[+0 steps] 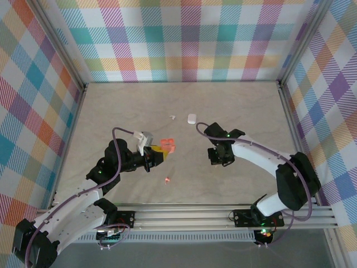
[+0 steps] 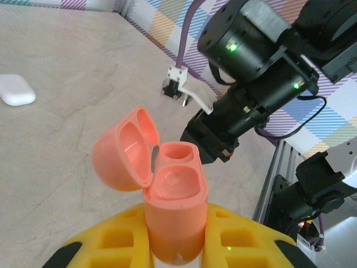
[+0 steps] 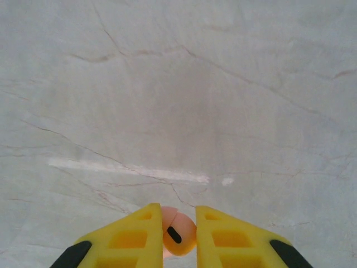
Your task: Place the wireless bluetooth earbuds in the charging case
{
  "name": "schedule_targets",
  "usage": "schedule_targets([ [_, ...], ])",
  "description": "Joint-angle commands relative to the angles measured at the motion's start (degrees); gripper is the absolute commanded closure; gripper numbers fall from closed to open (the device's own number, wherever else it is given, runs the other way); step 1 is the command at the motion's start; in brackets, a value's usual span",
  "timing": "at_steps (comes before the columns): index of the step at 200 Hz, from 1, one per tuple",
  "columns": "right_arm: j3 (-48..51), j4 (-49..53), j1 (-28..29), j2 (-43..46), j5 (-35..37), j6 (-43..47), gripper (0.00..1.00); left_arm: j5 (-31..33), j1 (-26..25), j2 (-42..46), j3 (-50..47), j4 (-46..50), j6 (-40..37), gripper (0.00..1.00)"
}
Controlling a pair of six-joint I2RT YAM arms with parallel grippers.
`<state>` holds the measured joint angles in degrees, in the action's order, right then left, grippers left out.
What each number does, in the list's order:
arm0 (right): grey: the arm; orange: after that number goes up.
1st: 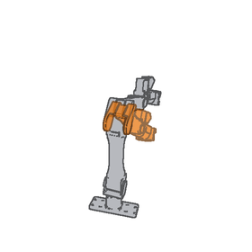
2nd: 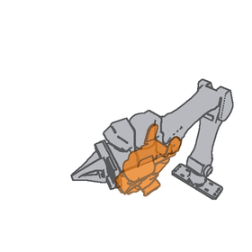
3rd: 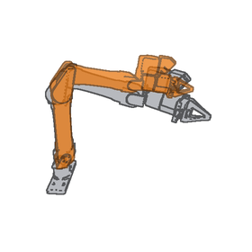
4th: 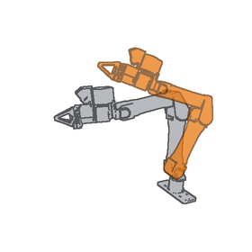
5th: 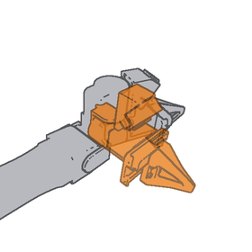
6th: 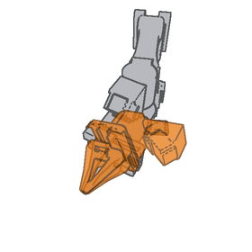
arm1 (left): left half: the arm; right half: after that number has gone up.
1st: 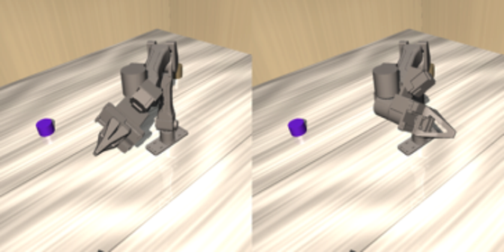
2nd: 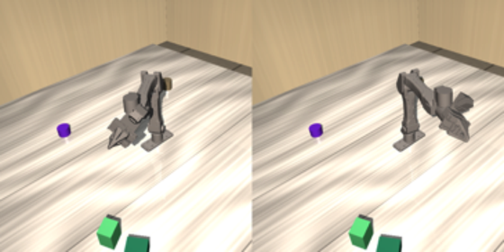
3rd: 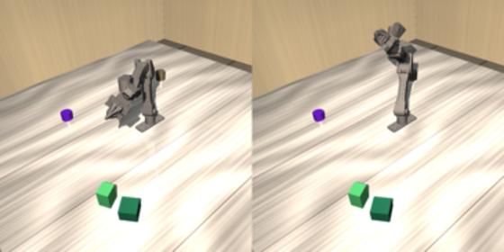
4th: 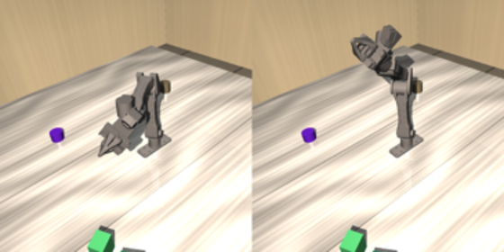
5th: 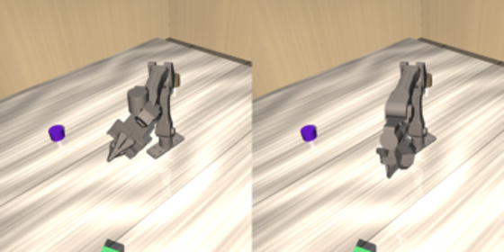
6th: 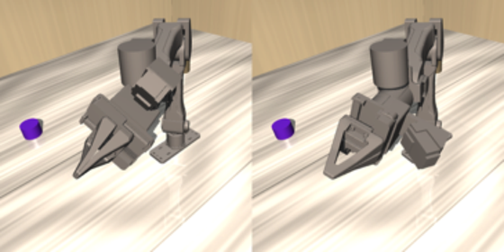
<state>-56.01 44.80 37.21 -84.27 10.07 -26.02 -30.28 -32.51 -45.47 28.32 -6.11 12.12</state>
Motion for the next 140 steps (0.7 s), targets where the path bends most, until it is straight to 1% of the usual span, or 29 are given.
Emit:
schedule_targets([
  [1, -3.46, 2.27, 0.32, 1.79, 0.07, 2.44, 0.85, 0.40, -0.36, 0.25, -0.62, -2.15, -0.36, 1.00],
  [32, -9.09, 1.44, 1.66, 4.44, 0.70, 6.49, 0.86, -0.12, -0.36, -0.33, -0.61, -4.54, 0.31, 1.00],
  [83, -19.54, 1.02, 7.39, 8.46, 4.17, 13.25, 0.88, -1.97, -0.35, -3.65, 1.18, -7.25, -0.43, 1.00],
  [108, -22.74, -0.50, 10.16, 9.73, 3.86, 15.89, 0.89, -2.79, -0.34, -5.45, 1.38, -9.41, -0.34, 1.00],
  [140, -25.09, -3.77, 14.17, 9.18, 0.35, 20.58, 0.90, -4.24, -0.53, -6.91, 2.22, -10.94, -0.43, 1.00],
])
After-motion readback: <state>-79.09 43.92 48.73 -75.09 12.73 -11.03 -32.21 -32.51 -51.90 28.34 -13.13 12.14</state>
